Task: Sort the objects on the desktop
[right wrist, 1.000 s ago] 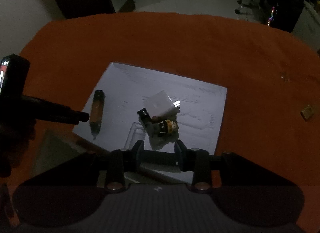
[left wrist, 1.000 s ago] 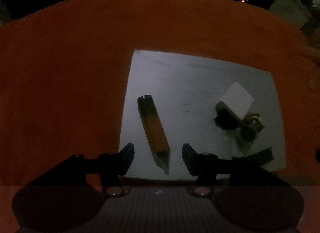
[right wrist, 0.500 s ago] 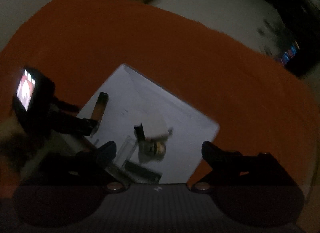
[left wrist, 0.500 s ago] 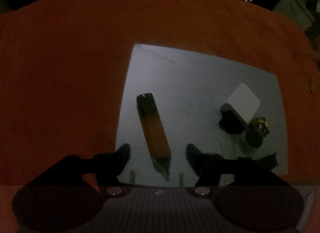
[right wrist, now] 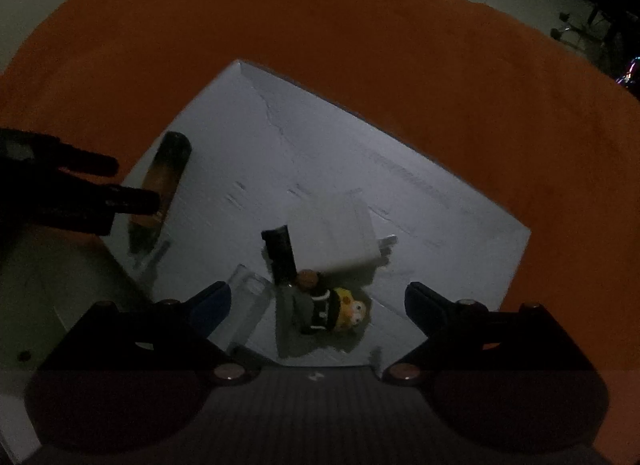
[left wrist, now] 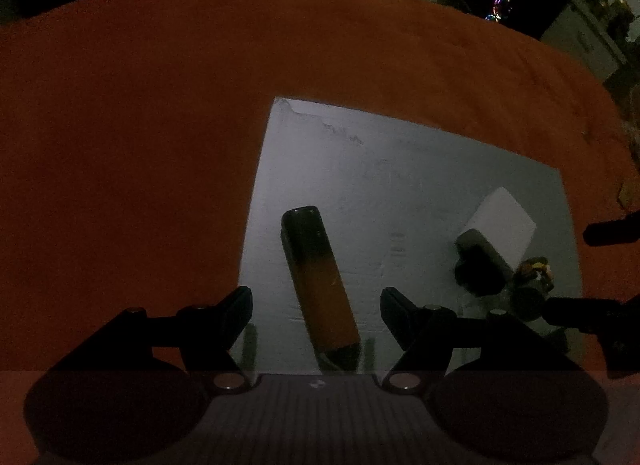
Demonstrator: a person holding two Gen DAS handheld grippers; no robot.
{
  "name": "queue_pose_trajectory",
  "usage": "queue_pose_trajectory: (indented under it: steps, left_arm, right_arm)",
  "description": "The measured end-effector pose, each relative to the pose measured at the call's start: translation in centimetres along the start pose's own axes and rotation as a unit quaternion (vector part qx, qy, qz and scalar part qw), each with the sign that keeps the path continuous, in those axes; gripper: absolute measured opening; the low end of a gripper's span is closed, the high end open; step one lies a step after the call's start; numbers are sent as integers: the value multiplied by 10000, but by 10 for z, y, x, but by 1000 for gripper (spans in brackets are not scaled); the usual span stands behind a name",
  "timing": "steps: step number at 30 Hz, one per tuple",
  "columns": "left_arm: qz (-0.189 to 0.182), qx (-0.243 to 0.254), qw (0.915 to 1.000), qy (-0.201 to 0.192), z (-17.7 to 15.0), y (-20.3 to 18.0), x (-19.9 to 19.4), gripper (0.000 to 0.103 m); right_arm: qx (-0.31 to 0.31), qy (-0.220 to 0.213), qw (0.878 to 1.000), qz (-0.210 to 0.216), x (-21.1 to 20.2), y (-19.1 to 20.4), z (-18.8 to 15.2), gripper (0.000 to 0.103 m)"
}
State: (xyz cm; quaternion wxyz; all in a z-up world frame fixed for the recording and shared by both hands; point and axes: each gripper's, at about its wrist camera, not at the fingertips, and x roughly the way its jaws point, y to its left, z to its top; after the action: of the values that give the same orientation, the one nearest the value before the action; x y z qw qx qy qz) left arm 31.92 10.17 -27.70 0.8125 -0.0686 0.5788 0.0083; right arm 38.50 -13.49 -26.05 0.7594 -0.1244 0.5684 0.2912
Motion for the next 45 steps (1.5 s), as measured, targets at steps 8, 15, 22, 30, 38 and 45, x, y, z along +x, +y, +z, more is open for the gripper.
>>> queue_pose_trajectory:
  steps: [8,15,22,30,38,45]
  left_arm:
    - [-51,-54,10000,-55,0,4,7,68]
    - [-54,-165,9998,66,1,0,17,62]
    - [-128,-119,9997,142,0,-1,19,25]
    - [-152,-79,9998,142,-2,1,16,24]
    - [-92,-56,9998,162,1,-1,17,24]
    - [-127,-47,9998,160,1,0,20,24]
  right_arm:
    - [-58,59,10000,39,16,4,-3,96]
    - [78,9,9998,-179,30,1,-12,95]
    - [520,-248,9983,33,30,-13,-20,66]
    - [592,-137,9981,66,26,-18,-21,67]
    - [619,-13,9981,-21,29,-13,-18,80]
    - [331,-7,9994,-58,31,-4,-17,66]
